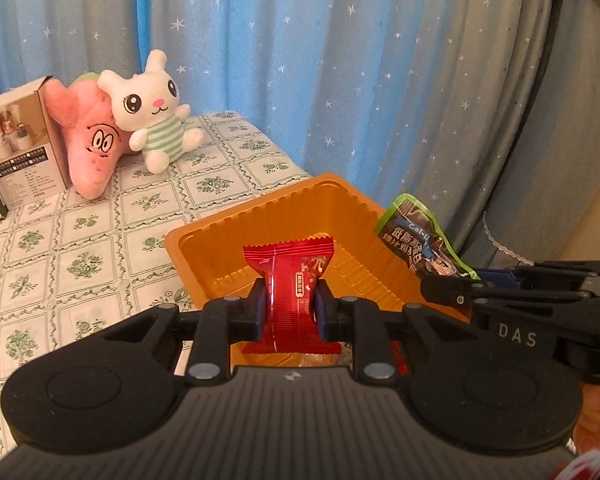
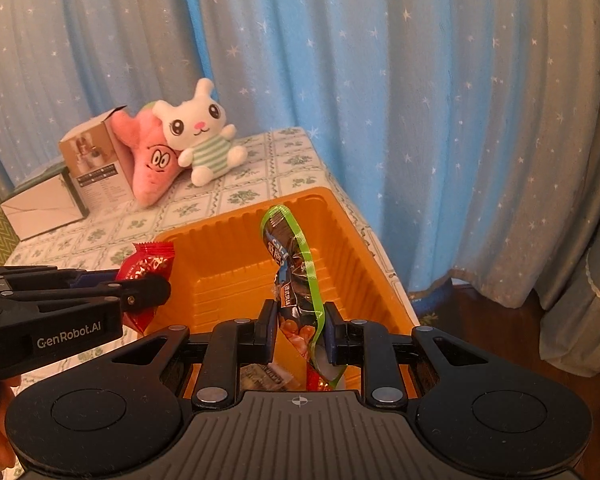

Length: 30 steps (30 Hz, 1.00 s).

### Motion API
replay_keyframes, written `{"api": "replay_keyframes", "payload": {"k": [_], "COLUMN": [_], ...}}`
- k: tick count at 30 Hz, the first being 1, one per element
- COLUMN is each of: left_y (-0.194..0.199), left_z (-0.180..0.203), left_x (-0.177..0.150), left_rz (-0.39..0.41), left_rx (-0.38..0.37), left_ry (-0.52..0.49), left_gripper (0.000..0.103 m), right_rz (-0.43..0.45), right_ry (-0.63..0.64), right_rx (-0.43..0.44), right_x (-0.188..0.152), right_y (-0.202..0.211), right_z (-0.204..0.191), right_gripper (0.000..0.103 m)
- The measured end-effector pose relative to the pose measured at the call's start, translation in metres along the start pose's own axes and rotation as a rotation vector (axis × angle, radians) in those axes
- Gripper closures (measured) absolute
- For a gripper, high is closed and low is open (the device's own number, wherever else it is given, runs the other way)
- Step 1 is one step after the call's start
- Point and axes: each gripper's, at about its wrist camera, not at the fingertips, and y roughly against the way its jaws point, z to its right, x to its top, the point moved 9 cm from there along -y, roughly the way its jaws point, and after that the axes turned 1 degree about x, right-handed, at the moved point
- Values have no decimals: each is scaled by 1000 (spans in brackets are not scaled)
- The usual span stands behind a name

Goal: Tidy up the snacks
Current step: 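Open the left tool over the tray while the right tool releases the green-trimmed bag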

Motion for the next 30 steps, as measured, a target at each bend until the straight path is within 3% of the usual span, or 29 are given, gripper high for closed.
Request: {"api": "replay_keyframes", "payload": {"k": [1, 4, 30], "left_y": [-4, -10, 28], "left_z": [0, 0, -49], "left_x": [0, 0, -34], "left_rz": [-3, -14, 7], "left_rx": [-3, -6, 75], "left_ry": [0, -2, 68], "left_gripper": [81, 68, 68], "right_rz": [-2, -5, 24], "right_ry": [-3, -7, -33], "right_rx": [-1, -4, 74], "right_x": [1, 0, 11], "right_y": [-3, -7, -22], "right_z": [1, 3, -15], "right_gripper": [79, 79, 79]}}
